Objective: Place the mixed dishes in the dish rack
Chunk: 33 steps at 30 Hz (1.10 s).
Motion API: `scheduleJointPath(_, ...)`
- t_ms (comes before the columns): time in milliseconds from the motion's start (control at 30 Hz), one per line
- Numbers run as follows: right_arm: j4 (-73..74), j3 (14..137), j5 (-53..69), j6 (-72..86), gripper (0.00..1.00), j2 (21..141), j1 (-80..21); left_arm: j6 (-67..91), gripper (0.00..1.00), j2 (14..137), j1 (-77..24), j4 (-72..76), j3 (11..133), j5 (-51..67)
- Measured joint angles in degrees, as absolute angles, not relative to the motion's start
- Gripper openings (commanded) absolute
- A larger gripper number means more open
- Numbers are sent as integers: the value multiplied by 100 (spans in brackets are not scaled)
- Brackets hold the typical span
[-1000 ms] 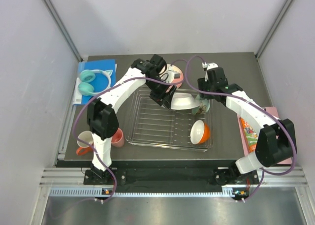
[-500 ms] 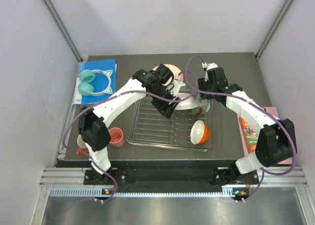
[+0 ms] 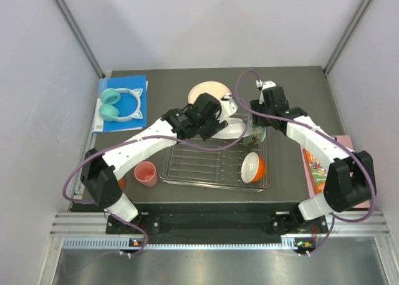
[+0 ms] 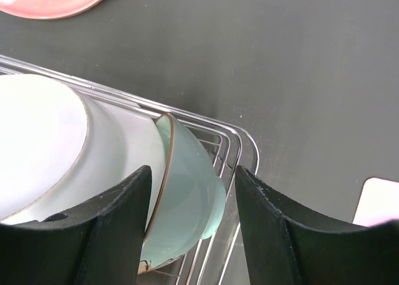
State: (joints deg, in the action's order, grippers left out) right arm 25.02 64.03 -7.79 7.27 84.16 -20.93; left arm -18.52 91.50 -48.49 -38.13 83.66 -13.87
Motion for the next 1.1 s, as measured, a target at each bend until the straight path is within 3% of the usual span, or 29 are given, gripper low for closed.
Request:
scheduleJointPath(200, 2493, 6335, -707, 792, 56, 8374, -2093, -1968, 69, 9247, -4860, -3277, 8241, -1614)
scheduleJointPath(467, 2499, 6300, -720, 751, 57, 8298, -2091, -2010, 69, 9196, -4877, -3767, 8283, -1396)
scheduleJointPath(767, 2497, 6300, -716, 753, 58, 8296, -2084, -2246, 71, 8506, -4880, -4519, 8278, -794)
scheduleJointPath(1100, 2493, 6283, -718, 766, 58, 8274, -2082, -1994, 71, 9052, -4934, -4488, 8173, 43)
